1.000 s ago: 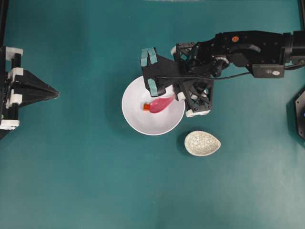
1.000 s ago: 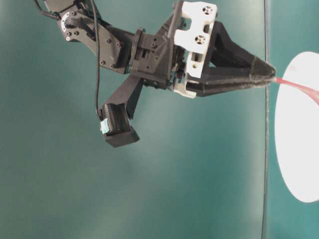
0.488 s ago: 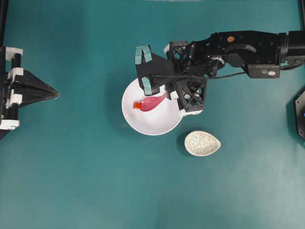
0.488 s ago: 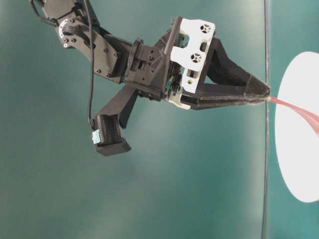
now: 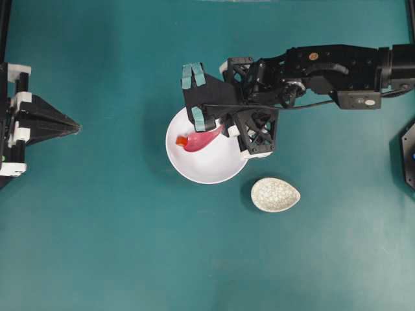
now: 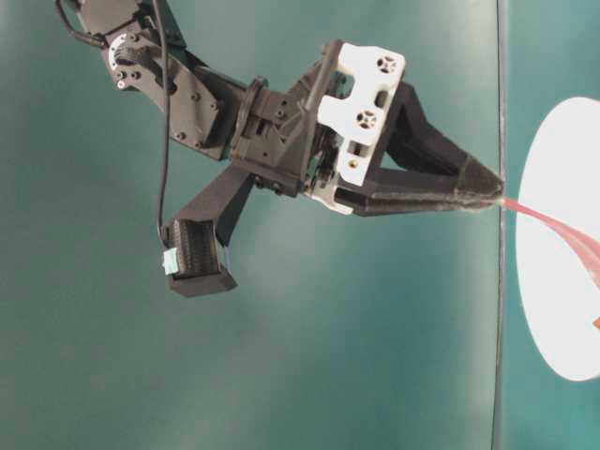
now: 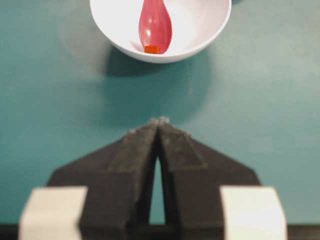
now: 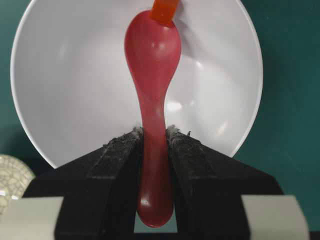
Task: Grip the spoon and scoop the red block from the bowl with right arm.
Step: 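Slide the spoon bowl under the red cube along the bowl bottom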
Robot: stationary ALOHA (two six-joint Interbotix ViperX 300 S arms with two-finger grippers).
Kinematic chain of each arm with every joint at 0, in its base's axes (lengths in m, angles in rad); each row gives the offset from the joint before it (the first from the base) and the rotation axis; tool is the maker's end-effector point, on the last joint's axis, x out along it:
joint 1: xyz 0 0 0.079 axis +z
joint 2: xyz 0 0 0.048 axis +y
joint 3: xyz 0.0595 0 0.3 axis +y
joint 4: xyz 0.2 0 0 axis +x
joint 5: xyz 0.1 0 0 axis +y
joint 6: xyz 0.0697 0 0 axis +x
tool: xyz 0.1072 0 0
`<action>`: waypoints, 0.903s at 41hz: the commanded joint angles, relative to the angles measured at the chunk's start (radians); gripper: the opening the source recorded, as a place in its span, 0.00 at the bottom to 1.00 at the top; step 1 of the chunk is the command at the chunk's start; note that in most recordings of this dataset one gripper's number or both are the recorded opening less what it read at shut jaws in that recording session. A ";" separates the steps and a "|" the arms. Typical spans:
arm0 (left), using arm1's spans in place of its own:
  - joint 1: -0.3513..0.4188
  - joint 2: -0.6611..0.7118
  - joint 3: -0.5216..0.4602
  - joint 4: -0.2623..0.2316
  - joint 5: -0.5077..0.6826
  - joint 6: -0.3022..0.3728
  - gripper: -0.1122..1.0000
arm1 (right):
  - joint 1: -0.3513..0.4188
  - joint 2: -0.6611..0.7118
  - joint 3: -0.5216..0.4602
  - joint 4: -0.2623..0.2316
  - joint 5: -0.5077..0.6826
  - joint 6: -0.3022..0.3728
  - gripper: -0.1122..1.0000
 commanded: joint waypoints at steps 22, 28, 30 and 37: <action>0.005 0.005 -0.012 0.003 -0.009 -0.006 0.10 | 0.003 -0.017 -0.018 0.005 -0.046 0.052 0.32; 0.005 0.005 -0.012 0.002 -0.009 -0.006 0.10 | 0.003 -0.025 -0.002 0.006 -0.046 0.054 0.32; 0.005 0.005 -0.012 0.002 -0.009 -0.006 0.10 | 0.003 -0.029 0.005 0.008 -0.048 0.054 0.32; 0.005 0.005 -0.012 0.002 -0.009 -0.006 0.10 | 0.003 -0.044 0.034 0.020 -0.078 0.066 0.32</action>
